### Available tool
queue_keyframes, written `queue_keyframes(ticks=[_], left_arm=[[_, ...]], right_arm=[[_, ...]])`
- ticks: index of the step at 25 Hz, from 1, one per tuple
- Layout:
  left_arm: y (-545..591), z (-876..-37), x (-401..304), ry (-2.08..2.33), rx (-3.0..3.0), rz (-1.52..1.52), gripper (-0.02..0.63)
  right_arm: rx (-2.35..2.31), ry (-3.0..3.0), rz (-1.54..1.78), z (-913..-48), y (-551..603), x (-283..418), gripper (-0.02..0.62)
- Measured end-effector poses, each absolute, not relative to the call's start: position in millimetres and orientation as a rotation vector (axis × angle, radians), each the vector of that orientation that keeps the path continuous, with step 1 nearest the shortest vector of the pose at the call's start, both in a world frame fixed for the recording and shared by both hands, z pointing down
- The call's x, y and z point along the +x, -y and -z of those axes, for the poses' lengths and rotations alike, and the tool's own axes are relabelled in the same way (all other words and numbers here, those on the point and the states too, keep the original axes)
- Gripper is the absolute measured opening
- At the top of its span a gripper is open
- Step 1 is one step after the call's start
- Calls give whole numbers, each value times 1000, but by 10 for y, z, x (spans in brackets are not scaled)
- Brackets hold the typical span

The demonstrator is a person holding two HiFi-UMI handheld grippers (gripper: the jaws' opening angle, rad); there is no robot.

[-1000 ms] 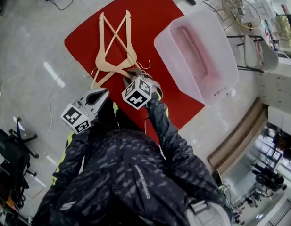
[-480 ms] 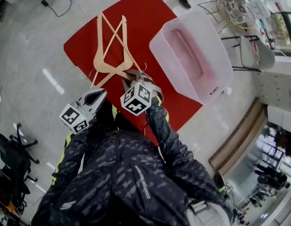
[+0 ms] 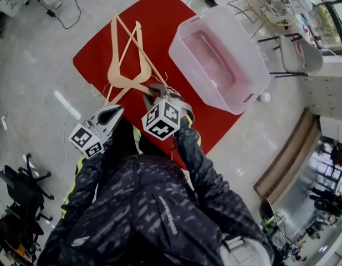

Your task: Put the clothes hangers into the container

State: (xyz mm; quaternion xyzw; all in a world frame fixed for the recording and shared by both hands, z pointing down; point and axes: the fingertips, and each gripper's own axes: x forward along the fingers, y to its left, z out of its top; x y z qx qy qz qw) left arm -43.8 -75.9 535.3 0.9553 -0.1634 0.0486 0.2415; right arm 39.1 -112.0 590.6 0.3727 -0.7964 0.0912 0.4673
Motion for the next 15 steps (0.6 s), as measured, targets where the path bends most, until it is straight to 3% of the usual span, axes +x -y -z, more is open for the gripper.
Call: queue_keyframes(ticks=[15], left_arm=[[687, -5056, -123, 394, 2702, -137, 12]], right_arm=[[1050, 1973, -180, -5048, 964, 840, 95]])
